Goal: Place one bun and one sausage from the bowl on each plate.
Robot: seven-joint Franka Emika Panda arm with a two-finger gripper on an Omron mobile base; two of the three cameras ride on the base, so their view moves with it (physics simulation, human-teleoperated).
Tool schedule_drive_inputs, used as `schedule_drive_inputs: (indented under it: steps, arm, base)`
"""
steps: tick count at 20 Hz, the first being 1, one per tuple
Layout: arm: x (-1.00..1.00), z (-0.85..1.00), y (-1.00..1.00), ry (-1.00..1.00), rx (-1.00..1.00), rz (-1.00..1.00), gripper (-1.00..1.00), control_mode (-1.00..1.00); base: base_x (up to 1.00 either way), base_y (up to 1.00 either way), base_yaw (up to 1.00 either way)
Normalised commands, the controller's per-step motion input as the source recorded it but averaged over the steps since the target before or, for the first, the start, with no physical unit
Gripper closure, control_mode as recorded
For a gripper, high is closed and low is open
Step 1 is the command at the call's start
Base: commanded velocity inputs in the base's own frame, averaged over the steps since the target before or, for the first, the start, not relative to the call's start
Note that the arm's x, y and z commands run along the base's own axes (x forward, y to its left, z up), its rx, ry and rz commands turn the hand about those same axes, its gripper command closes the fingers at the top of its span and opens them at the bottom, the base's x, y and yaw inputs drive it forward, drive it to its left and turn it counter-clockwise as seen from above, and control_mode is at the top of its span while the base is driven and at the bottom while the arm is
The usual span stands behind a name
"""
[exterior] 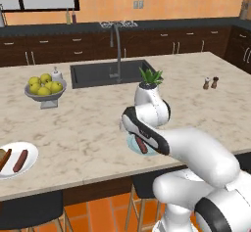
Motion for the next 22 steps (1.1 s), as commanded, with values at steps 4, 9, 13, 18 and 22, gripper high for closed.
schedule_drive_inputs:
  steps: [4,9,13,18,22]
  arm:
    - [-0.56,0.66,0.15,0.0,0.07,0.01,-1.0,-1.0]
    - [-0.57,0.6,0.0,0.0,0.09,0.0,-1.0,-1.0]
    - [-0.66,0.53,0.0,0.0,0.07,0.0,-1.0,-1.0]
    - [-0.67,0.53,0.0,-0.01,0.03,0.0,-1.0,-1.0]
    - [-0.59,0.17,-0.01,-0.01,0.0,0.0,-1.0,-1.0]
  base:
    - [0.0,0.0,0.0]
    - [0.0,0.0,0.0]
    - [0.0,0.0,0.0]
    - [0.0,0.0,0.0]
    - [0.0,0.0,0.0]
